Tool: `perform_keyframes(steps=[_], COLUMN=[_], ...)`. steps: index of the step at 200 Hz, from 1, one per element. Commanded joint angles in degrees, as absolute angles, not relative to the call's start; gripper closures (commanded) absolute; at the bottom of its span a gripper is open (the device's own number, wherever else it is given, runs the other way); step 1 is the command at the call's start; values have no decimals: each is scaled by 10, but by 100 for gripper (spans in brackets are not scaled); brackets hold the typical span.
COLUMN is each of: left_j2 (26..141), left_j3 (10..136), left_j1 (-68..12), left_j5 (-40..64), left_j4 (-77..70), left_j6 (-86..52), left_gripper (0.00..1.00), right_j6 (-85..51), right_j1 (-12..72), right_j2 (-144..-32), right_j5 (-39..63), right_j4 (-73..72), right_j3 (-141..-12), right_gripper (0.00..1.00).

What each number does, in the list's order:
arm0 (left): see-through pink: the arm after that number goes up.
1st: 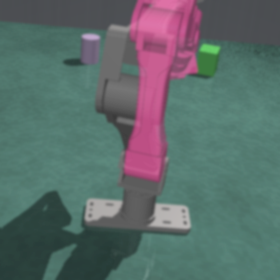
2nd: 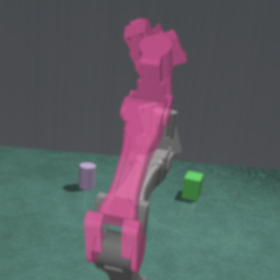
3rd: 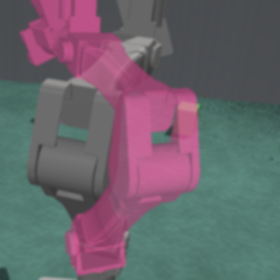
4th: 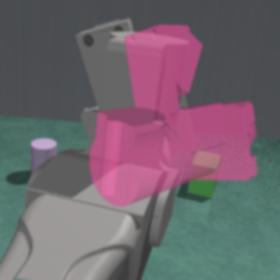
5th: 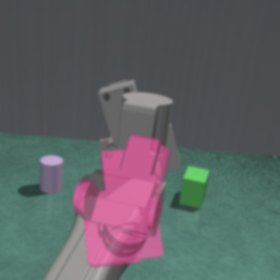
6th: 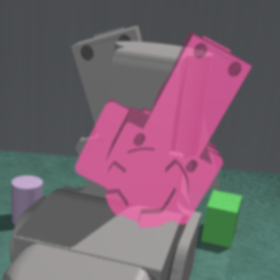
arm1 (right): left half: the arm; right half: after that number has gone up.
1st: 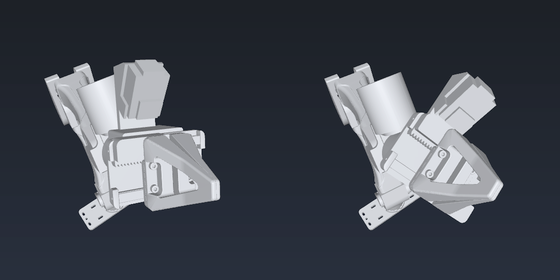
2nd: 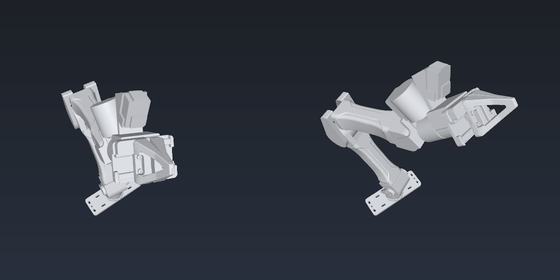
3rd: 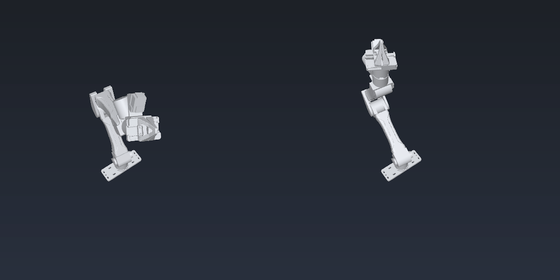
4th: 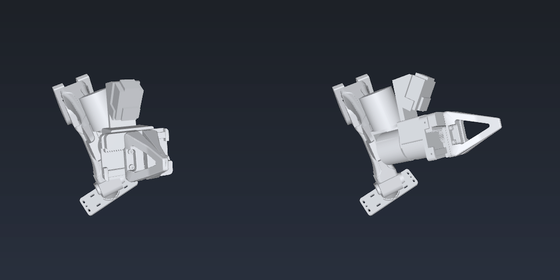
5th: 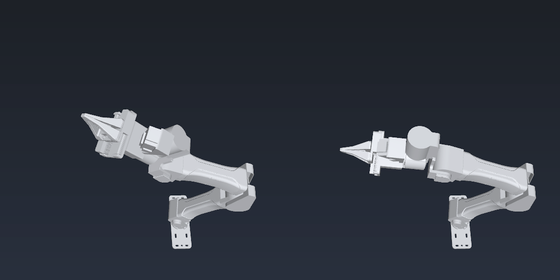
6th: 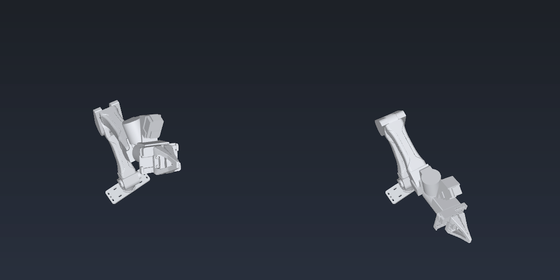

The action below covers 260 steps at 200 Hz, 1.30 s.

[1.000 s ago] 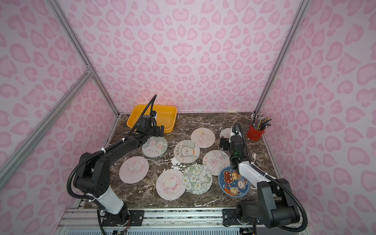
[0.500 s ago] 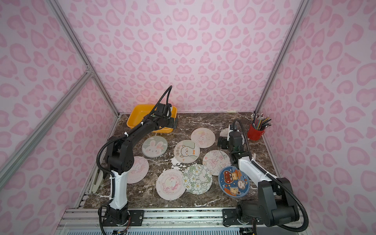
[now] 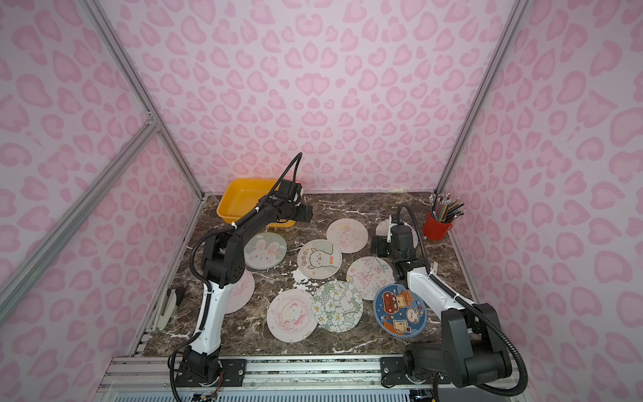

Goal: Put the coasters into the storage box
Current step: Move the storage box to the center of the board.

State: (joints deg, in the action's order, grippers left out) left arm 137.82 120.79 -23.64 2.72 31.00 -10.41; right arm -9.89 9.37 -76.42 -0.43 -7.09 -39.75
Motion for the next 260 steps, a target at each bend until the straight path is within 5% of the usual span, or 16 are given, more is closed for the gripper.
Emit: perform_keyframes(steps=[1,63,260], left_j2=[1402,1462,1458], left_j3=[1246,1341,1343], left_j1=[-239,-272,-346], left_j5=[56,100,114], left_j4=[320,337,319], left_j6=[-107,-110,-166], left_gripper=[1,1,1], right_j6=[-100,-103,-117], right_j1=[94,94,96], right_j2=[-762,-762,-760], right_j5=[-8,-13,-17], right_j4=[-64,-59,-62], right_j3=[-400,-403,-391], right_gripper=[1,1,1])
